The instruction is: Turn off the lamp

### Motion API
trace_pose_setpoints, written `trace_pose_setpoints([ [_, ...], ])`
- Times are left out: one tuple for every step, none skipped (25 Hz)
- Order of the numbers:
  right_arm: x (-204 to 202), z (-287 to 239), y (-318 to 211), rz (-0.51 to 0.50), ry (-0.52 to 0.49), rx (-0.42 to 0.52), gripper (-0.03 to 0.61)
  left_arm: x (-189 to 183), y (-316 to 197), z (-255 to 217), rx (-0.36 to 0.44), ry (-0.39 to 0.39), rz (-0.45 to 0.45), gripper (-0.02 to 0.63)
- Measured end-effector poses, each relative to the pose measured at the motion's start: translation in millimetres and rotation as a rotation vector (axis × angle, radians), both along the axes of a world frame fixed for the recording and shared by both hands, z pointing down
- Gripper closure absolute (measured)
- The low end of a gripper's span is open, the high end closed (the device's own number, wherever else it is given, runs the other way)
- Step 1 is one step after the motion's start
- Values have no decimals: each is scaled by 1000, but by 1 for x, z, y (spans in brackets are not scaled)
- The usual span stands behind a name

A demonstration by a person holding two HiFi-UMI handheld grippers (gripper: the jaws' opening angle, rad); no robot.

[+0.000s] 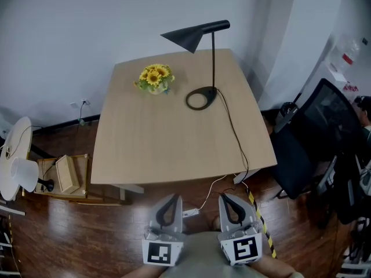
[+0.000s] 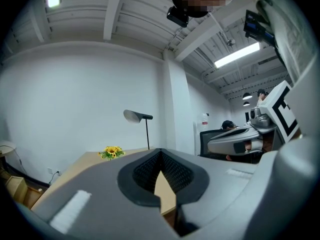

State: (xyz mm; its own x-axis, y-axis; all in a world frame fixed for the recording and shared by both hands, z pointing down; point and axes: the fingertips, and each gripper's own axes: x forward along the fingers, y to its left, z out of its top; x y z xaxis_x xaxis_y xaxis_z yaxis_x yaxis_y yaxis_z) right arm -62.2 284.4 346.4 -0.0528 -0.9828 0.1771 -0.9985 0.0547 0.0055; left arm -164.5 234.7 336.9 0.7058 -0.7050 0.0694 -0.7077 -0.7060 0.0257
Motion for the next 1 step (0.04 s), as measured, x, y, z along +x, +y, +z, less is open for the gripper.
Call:
trace_pose_setpoints([
  [-1,0,-1,2,-1,0,581,-1,-1,0,-2,3,2,618],
])
